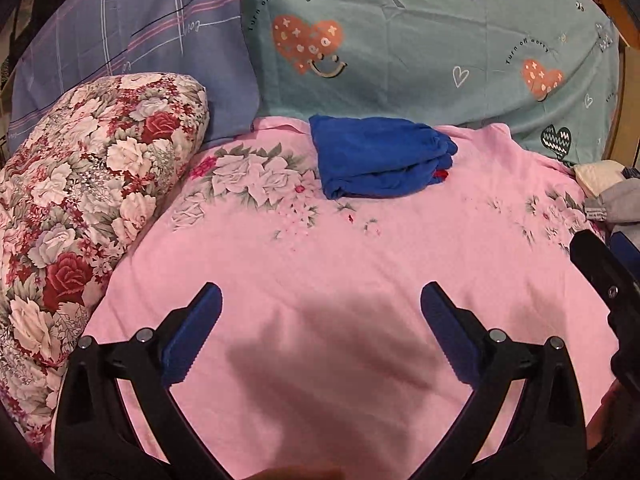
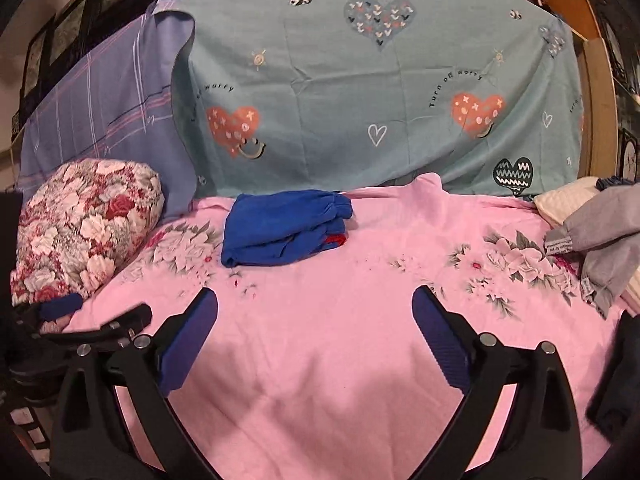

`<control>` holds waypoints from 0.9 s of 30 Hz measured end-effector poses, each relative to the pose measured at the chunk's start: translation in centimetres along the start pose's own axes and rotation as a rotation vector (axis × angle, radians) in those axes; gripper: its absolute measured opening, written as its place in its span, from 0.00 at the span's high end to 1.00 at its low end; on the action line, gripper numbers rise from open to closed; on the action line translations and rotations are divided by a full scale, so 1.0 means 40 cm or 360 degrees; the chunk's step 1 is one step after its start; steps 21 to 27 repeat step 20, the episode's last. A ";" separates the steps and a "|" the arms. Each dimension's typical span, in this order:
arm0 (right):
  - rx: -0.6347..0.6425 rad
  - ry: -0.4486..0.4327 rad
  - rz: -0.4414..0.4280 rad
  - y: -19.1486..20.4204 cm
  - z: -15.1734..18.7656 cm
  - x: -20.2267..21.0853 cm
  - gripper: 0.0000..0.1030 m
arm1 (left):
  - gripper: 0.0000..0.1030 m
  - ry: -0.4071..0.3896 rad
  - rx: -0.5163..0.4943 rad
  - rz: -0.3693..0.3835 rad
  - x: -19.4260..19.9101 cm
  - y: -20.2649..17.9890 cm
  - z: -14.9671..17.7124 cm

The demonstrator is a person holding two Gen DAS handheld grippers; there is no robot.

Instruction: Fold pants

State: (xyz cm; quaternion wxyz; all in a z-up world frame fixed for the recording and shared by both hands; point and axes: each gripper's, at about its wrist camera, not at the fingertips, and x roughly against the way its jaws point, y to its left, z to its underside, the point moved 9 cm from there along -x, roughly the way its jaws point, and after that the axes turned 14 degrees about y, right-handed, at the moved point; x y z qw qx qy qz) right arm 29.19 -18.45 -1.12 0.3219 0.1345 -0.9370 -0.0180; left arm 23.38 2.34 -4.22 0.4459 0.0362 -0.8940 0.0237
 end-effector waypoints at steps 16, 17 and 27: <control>0.0078 0.0081 0.0051 0.016 0.044 -0.041 0.03 | 0.02 0.0109 0.0051 -0.0028 -0.061 0.023 0.039; 0.0084 0.0102 0.0058 0.018 0.050 -0.048 0.03 | 0.02 0.0104 0.0052 -0.0036 -0.064 0.024 0.038; 0.0077 0.0127 0.0077 0.017 0.059 -0.060 0.02 | 0.02 0.0111 0.0038 -0.0099 -0.079 0.030 0.038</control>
